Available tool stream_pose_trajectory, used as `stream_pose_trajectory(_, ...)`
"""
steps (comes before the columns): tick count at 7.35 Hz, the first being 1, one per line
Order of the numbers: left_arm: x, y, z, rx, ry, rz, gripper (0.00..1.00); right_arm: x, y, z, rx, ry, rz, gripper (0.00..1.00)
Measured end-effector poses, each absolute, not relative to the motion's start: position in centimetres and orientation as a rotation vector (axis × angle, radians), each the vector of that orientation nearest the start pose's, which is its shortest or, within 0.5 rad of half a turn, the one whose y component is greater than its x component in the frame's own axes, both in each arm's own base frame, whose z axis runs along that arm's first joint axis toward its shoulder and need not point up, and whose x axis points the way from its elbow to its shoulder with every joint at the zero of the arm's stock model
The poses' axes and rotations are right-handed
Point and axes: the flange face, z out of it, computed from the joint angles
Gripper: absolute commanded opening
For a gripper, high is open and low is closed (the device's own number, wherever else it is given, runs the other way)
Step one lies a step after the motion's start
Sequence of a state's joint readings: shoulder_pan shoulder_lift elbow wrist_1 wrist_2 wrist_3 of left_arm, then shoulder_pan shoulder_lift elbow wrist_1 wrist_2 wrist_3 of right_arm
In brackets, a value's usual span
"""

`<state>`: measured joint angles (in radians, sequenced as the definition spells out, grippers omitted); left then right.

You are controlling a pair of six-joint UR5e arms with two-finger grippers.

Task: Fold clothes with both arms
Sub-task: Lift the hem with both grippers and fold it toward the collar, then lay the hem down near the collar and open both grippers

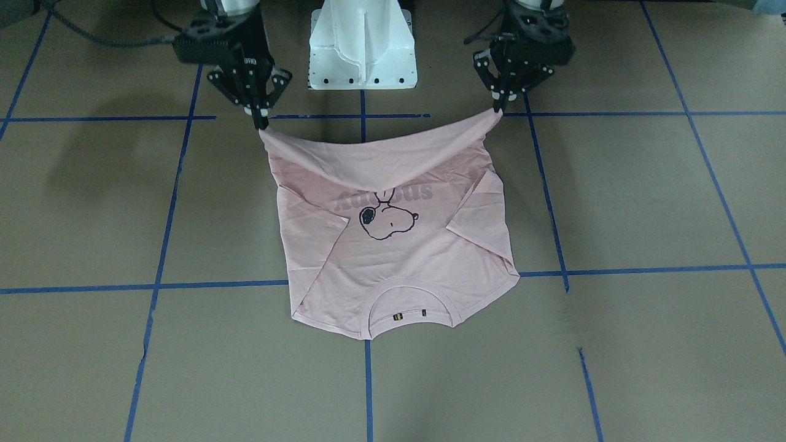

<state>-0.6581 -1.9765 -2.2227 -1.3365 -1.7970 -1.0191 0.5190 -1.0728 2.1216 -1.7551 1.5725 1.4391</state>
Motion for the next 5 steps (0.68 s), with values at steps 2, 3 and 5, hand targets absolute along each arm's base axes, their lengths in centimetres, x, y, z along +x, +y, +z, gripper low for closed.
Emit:
stream_pose_trajectory(2, 34.7, -46.9, 25.1, 0.338, 0.743, -0.013, 0.0, -43.8, -44.5, 22.2, 0.307, -0.821, 0.386, 0.0)
stream_pose_trajectory(3, 36.5, -49.7, 28.1, 0.357, 0.739, -0.017, 0.0, -46.0, -46.9, 23.1, 0.311, -0.806, 0.395, 0.0)
stream_pose_trajectory(5, 39.6, -53.2, 33.6, 0.386, 0.729, -0.026, 0.0, -50.7, -50.9, 25.6, 0.313, -0.79, 0.408, 0.0)
